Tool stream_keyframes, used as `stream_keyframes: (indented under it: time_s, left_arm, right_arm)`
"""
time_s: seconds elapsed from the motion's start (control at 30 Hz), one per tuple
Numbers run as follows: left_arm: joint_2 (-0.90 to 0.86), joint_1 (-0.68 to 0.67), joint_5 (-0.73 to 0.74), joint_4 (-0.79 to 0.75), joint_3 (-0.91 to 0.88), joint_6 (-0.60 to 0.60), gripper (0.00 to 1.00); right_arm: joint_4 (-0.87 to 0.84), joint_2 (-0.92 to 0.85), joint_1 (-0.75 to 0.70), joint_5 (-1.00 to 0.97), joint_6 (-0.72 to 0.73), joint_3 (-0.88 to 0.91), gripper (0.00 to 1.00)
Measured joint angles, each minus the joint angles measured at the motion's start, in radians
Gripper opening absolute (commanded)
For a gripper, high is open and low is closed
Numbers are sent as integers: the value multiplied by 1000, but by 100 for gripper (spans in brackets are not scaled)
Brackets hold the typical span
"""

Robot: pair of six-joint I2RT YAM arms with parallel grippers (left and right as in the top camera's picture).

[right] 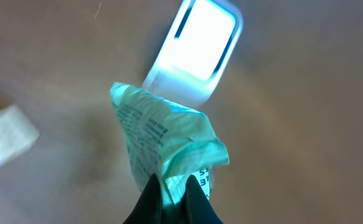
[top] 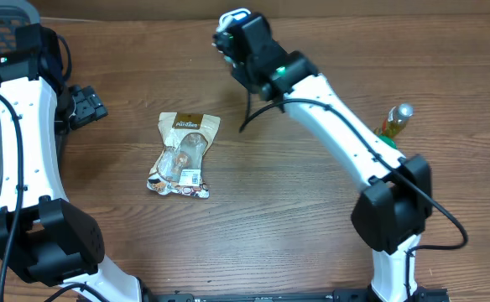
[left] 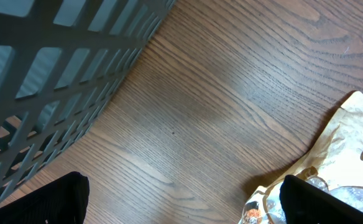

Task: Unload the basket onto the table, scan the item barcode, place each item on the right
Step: 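Lower the teal pack onto the table centre-right and release it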

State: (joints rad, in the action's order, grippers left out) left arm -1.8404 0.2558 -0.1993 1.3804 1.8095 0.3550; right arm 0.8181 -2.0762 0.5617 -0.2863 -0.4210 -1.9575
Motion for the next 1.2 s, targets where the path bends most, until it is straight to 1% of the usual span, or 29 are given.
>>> stream_keyframes:
  time_s: [0.13, 0.23, 0.33, 0.37, 0.4, 0.5, 0.53, 0.6, 0.7, 0.73, 0.83, 1.07, 1.13, 1.2]
  left_arm:
    - [0, 0, 0, -1, 0, 0, 99]
    - [0, 0, 0, 0, 0, 0, 100]
    - [0, 0, 0, 0, 0, 0, 99]
    - [0, 0, 0, 0, 0, 0, 99]
    - [0, 0, 0, 0, 0, 0, 100]
    - [0, 0, 0, 0, 0, 0, 100]
    - [0, 0, 0, 0, 0, 0, 100]
    - [0, 0, 0, 0, 0, 0, 100]
    - [0, 0, 0, 0, 0, 0, 99]
    - [0, 0, 0, 0, 0, 0, 100]
    - [0, 0, 0, 0, 0, 0, 99]
    - [0, 0, 0, 0, 0, 0, 100]
    - [0, 0, 0, 0, 0, 0, 100]
    - [0, 0, 0, 0, 0, 0, 100]
  right_arm:
    - [283, 1, -69, 192, 91, 2, 4]
    - [444, -6, -129, 328, 130, 5, 4]
    - [513, -7, -173, 391, 145, 5, 7]
    - [535, -7, -189, 409, 152, 5, 13]
    - [549, -7, -201, 418, 154, 6, 15]
    - [578, -7, -237, 446, 163, 19, 16]
    - [580, -7, -248, 451, 167, 23, 23]
    - [582, -7, -270, 459, 193, 35, 74]
    - [581, -7, -295, 465, 212, 56, 90]
    - [580, -7, -301, 465, 216, 65, 92]
    - [551, -7, -307, 466, 248, 94, 93]
    - [347, -7, -283, 504, 478, 166, 88]
    - [275, -7, -256, 507, 512, 205, 89]
    - [217, -7, -220, 506, 536, 249, 93]
